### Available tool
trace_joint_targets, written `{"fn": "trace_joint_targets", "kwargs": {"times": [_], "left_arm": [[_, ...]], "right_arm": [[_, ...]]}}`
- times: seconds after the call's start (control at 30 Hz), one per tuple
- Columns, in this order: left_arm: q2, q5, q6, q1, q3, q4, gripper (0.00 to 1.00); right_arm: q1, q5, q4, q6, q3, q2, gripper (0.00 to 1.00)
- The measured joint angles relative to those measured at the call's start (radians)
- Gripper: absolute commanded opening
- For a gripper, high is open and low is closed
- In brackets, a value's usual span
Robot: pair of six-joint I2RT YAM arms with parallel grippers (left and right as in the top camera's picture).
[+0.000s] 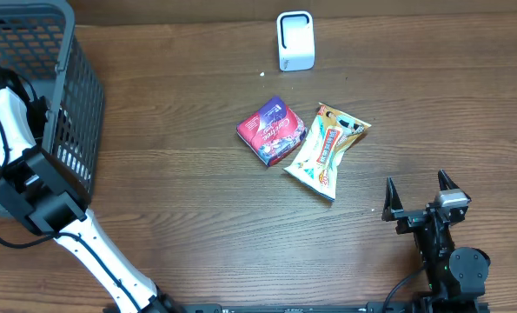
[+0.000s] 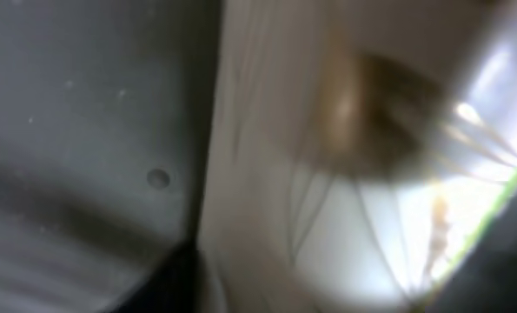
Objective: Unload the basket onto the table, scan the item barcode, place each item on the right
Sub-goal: 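Grip the white spray can with the left gripper and lift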
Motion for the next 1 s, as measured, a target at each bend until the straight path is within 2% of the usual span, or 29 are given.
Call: {"fn": "trace_joint_targets", "kwargs": {"times": [0.07, 0.27, 0.4, 0.5, 0.6, 0.67, 0.8, 1.0], "left_arm": [[-0.011, -0.001, 0.010, 0.000, 0.000, 0.002, 0.04], [-0.018, -0.006, 0.010, 0.000, 0.006, -0.004, 0.04], [-0.002, -0.011, -0.020, 0.000, 0.067, -0.066, 0.04], [0.029, -0.014, -0.050, 0.001, 0.207, -0.141, 0.04], [0.039, -0.004, -0.100, 0.001, 0.457, -0.229, 0.04], [0.037, 0.023, -0.122, 0.001, 0.628, -0.271, 0.04], [0.026, 0.109, -0.147, 0.001, 0.842, -0.313, 0.04], [-0.059, 0.279, -0.218, 0.001, 0.874, -0.301, 0.04]], "right_arm": [[0.000, 0.000, 0.001, 0.000, 0.000, 0.000, 1.00], [0.000, 0.000, 0.000, 0.000, 0.000, 0.000, 1.00], [0.000, 0.000, 0.000, 0.000, 0.000, 0.000, 1.00], [0.000, 0.000, 0.000, 0.000, 0.000, 0.000, 1.00], [0.000, 0.000, 0.000, 0.000, 0.000, 0.000, 1.00], [0.000, 0.000, 0.000, 0.000, 0.000, 0.000, 1.00], [0.000, 0.000, 0.000, 0.000, 0.000, 0.000, 1.00], [0.000, 0.000, 0.000, 0.000, 0.000, 0.000, 1.00]]}}
